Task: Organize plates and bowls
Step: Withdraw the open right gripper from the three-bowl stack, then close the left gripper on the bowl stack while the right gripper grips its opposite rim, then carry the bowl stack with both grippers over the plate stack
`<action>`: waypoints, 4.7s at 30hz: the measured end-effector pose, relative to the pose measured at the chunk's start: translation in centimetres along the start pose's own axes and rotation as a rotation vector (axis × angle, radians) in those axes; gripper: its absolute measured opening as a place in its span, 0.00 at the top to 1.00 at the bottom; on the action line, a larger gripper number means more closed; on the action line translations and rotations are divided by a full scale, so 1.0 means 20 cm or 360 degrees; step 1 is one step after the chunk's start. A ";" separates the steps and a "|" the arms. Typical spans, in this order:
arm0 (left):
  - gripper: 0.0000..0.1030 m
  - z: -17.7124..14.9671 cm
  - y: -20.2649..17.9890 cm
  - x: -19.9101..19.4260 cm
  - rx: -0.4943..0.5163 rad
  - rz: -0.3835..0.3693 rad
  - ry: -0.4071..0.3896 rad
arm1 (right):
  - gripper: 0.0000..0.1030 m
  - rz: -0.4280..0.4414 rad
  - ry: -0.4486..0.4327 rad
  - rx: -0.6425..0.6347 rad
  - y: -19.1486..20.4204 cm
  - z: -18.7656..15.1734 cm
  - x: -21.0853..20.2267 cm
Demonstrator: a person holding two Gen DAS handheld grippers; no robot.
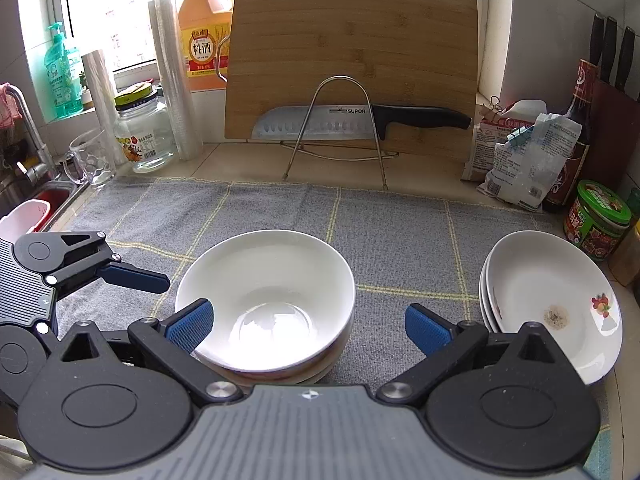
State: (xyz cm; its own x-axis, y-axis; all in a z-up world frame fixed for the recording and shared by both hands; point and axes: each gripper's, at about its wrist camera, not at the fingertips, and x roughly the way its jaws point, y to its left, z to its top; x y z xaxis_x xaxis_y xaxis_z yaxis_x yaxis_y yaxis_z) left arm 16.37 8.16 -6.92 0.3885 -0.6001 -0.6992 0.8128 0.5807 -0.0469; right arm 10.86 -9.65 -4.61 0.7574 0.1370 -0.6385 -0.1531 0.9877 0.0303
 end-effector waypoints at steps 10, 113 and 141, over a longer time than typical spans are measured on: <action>0.05 -0.04 0.00 0.13 0.0004 0.0027 0.0148 | 0.00 0.0002 0.0186 -0.0117 -0.05 -0.16 0.00; 0.21 0.13 0.22 0.34 0.0525 -0.0525 0.0135 | 0.13 0.0617 0.0345 -0.1053 -0.04 -0.04 0.44; 0.21 0.36 -0.10 0.41 0.0495 -0.0382 0.0084 | 0.13 0.0698 0.0304 -0.1088 -0.38 0.05 0.21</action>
State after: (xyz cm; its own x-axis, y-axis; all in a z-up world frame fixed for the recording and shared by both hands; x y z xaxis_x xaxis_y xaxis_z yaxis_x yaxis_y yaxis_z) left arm 21.13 -1.93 -7.45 0.1552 -0.6645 -0.7310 0.9737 0.2280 -0.0006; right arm 15.84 -16.42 -6.87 0.4281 0.4229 -0.7987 -0.8073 0.5762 -0.1276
